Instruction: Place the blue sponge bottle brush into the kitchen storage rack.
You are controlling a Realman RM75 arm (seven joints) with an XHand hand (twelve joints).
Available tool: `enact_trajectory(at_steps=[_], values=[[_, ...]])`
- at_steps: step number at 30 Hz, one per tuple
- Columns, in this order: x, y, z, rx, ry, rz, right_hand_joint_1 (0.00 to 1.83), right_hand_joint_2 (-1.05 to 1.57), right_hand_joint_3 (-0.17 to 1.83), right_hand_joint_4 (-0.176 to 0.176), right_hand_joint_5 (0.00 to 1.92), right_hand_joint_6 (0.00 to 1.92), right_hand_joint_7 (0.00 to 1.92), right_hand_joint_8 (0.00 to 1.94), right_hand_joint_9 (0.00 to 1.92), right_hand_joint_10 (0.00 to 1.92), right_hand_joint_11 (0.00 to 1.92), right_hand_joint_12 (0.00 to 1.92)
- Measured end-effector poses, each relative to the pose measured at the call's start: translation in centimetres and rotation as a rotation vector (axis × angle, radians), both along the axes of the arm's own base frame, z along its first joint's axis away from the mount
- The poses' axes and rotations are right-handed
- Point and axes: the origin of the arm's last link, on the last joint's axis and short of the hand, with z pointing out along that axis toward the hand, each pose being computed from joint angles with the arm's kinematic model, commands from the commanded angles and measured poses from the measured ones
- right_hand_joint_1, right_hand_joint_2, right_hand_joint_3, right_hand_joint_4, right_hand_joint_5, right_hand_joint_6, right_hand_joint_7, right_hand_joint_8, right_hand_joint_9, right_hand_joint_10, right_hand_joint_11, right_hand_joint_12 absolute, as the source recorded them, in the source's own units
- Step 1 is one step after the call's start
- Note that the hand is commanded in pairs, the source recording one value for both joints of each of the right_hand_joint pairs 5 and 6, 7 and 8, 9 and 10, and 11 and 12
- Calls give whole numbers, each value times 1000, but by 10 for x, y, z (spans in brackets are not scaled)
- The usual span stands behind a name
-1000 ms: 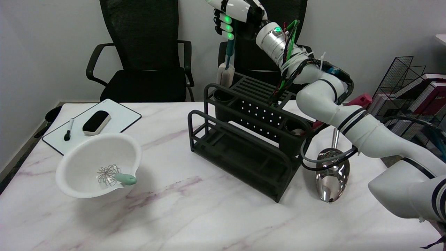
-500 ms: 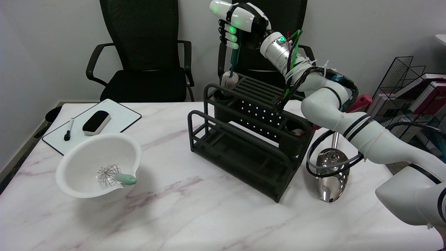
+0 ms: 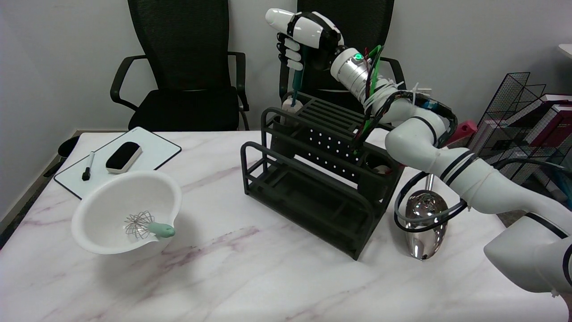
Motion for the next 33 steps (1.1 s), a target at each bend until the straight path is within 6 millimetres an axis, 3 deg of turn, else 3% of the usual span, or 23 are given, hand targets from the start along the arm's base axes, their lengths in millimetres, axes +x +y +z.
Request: enact_trajectory(at_steps=[19,33], values=[[10,5,-14,59,-60,33,1021,1571,314,0,1920,1920,1920,1920,1920,1920,1870,1870],[7,5,-14,60,-69,26,1024,1571,315,0,1920,1920,1920,1920,1920,1920,1866,1866]])
